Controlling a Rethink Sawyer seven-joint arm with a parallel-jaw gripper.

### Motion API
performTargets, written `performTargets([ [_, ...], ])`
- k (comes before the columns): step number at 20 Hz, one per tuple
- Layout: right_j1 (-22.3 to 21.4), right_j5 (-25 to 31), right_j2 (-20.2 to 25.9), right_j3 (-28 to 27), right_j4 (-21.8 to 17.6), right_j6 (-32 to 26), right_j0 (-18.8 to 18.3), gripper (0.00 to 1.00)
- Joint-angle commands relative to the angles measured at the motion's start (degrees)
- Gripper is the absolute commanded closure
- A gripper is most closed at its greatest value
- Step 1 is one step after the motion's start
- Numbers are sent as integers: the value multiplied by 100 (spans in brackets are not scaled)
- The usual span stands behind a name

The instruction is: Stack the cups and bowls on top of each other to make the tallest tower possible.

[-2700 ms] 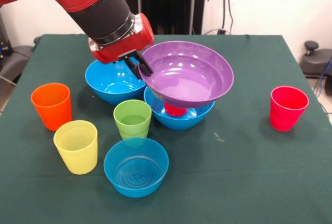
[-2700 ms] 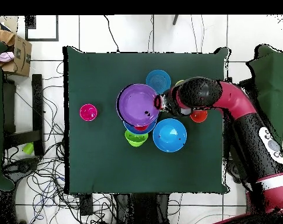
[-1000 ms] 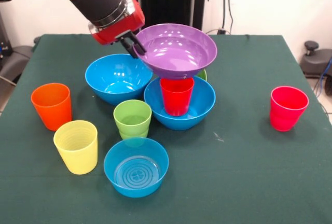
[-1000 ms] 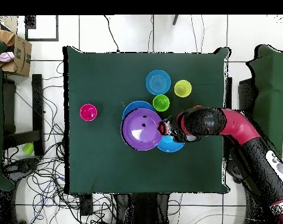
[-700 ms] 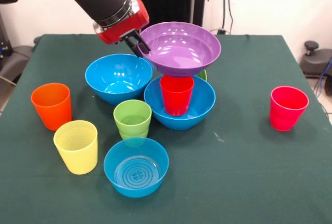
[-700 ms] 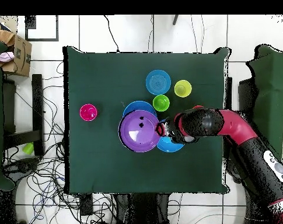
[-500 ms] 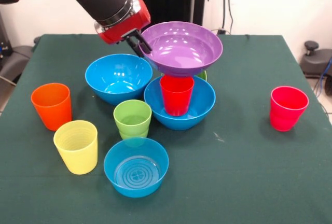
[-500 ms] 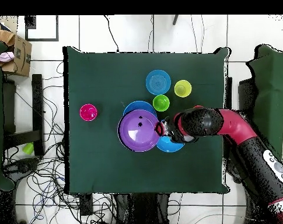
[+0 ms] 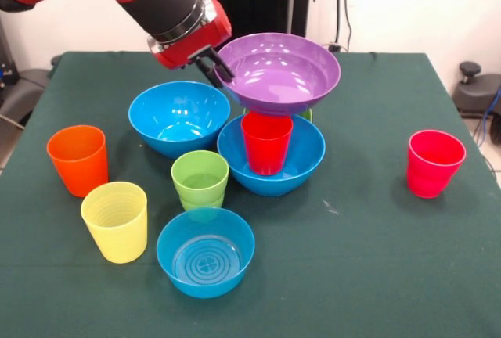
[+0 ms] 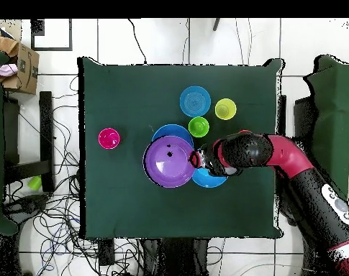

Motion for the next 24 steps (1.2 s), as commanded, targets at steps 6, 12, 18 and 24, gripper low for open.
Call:
performTargets([
  [6,261,-426,-3,-160,-338,-1155,150,100],
  [12,351,-473,-9,-329,-401,-1198,200,100],
  [18,323,-429,28,-478,-396,-1237,187,100],
  [24,223,-432,105,-541,-321,-1139,154,100],
])
